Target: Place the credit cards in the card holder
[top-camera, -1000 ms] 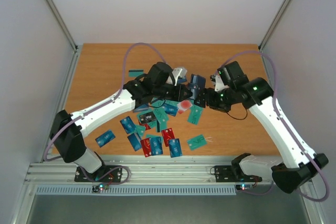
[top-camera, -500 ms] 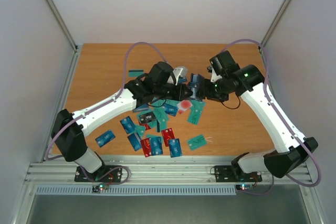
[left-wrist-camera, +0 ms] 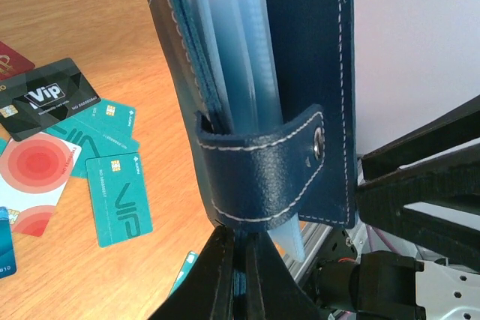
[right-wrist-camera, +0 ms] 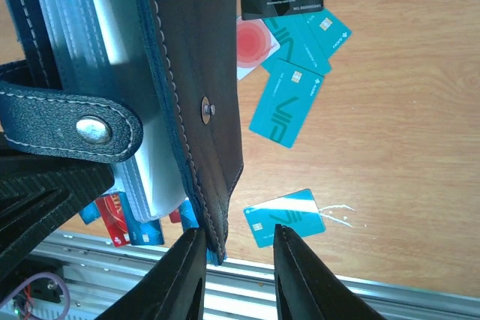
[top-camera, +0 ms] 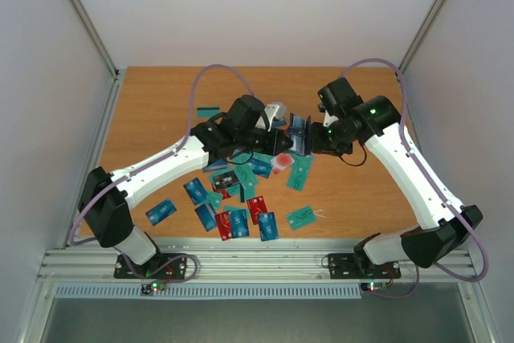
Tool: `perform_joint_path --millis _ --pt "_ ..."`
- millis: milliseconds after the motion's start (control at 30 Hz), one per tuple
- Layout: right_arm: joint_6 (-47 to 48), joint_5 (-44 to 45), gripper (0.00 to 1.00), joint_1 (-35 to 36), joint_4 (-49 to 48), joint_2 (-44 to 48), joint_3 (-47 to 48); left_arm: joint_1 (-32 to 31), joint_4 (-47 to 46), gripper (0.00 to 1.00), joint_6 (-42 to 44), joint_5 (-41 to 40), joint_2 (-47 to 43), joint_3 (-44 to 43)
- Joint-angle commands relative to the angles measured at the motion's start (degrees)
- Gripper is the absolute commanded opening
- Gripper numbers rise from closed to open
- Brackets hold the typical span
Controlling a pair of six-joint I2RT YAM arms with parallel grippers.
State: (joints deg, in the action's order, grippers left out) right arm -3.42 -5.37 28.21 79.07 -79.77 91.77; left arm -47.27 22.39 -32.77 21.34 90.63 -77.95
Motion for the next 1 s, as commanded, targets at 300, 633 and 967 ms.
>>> perform_joint_path --millis 300,633,967 --pt "-0.50 4.62 0.26 0.11 -0.58 -1.89 1.22 -0.03 -4.83 0.00 1.66 4.58 -1.13 0.83" --pt "1.40 1.86 0.27 0.09 -3.84 -4.88 4.99 -0.05 -5.17 0.00 1.87 6.69 -1.58 1.45" --pt "6.75 -0.17 0.22 0.09 -1.88 -7.35 8.33 -0.07 -4.73 0.00 2.45 6.67 -1.75 1.15"
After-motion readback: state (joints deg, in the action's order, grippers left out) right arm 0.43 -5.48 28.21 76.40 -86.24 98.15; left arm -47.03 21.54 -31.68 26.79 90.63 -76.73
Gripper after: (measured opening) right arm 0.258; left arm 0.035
